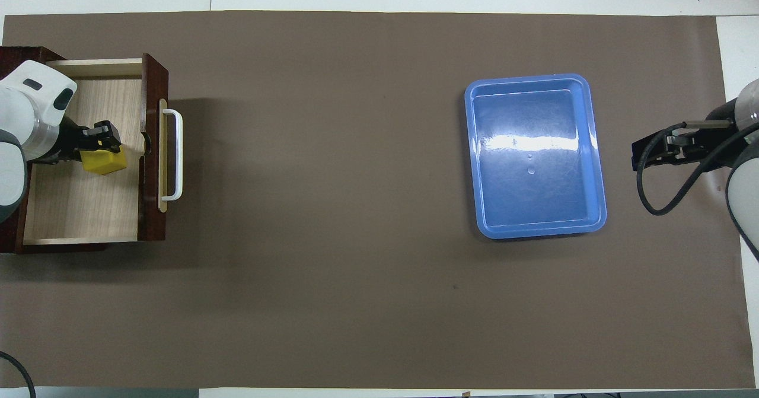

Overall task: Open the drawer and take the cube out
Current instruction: 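Lift the yellow cube with the left gripper while the right gripper approaches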

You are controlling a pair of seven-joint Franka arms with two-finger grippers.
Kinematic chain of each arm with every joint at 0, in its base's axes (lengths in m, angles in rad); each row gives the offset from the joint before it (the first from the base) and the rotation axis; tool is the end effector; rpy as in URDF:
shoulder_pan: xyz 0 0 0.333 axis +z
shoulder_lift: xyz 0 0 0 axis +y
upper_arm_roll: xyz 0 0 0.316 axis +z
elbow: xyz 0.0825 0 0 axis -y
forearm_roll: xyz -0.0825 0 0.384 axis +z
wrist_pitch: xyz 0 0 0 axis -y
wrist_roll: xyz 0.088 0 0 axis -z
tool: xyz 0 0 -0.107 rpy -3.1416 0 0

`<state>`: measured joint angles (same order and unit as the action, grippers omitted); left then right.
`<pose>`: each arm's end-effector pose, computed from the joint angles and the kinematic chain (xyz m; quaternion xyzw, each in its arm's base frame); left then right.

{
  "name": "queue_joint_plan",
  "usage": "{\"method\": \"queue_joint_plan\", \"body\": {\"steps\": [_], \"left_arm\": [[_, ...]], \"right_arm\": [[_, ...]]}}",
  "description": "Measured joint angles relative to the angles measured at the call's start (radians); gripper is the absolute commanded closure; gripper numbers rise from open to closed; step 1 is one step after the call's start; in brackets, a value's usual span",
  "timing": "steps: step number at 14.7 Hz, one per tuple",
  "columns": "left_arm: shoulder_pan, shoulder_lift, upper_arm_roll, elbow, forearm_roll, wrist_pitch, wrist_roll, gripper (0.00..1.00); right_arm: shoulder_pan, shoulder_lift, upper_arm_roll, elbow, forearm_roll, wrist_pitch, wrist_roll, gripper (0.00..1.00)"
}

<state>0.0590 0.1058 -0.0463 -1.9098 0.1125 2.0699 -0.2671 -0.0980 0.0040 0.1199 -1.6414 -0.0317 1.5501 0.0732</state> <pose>0.5912 0.0140 0.4460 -0.9920 -0.1141 -0.0330 0.0438 0.5502 0.0085 0.5875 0.9984 -0.0252 -0.0468 0.0179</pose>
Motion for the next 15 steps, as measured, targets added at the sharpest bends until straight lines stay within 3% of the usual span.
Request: {"method": "queue_joint_plan", "body": {"steps": [4,8,11,15], "left_arm": [[0.000,0.011,-0.001,0.046,0.000,-0.020,0.000,1.00],[-0.026,0.037,-0.011,0.232,-0.002,-0.230,-0.072,1.00],[-0.123,0.037,-0.017,0.313,-0.005,-0.319,-0.368,1.00],[-0.282,0.039,-0.026,0.319,-0.090,-0.333,-0.892,1.00]], "right_arm": [[0.000,0.000,-0.001,0.000,0.000,0.000,0.000,0.00],[-0.001,0.000,-0.004,-0.002,0.052,0.000,0.025,0.00],[0.002,0.001,-0.002,-0.022,0.144,0.000,0.197,0.00],[0.089,0.028,0.004,-0.053,0.301,0.006,0.567,0.00]]}}
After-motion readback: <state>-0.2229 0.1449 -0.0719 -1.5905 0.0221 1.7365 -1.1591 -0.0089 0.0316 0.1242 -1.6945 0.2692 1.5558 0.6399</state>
